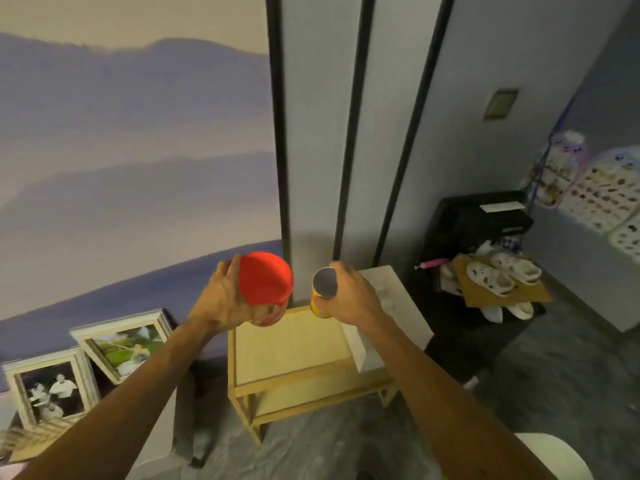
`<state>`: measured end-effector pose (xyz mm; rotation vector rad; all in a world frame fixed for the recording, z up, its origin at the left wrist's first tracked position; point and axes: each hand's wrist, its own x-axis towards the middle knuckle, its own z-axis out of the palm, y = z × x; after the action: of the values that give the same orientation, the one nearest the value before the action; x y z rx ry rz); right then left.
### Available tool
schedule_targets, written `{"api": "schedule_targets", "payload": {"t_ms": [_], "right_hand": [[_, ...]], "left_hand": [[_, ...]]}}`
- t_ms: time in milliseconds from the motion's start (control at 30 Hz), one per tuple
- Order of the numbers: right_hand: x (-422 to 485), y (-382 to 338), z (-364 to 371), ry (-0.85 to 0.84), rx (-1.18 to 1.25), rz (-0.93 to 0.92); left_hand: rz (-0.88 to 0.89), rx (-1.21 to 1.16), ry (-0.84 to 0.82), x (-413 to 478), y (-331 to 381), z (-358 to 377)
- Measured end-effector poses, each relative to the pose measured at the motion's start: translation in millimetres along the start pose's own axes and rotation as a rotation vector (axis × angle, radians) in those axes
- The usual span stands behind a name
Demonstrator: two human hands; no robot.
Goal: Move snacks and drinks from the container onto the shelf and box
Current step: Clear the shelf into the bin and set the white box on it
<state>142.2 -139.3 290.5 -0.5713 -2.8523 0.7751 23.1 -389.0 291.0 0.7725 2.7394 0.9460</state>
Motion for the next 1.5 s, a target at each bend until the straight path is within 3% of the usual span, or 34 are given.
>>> {"api": "schedule_targets", "payload": {"t_ms": [367,867,1167,1500], "right_hand": [[-137,83,-91,0.125,-0.015,0.215],[-354,287,-215,0.318,-0.035,0.528],[-414,388,-221,0.392,-0.024,0.732],[-397,496,-182,0.42,0.027,0.926]], "left_hand": [[0.24,0.013,-0.155,-45,136,59],[0.482,-0.019,-0.414,-159,379,247],[0.583,0.053,-0.563,-174,445,365],[0.641,0.103,-0.738,-113,471,504]]}}
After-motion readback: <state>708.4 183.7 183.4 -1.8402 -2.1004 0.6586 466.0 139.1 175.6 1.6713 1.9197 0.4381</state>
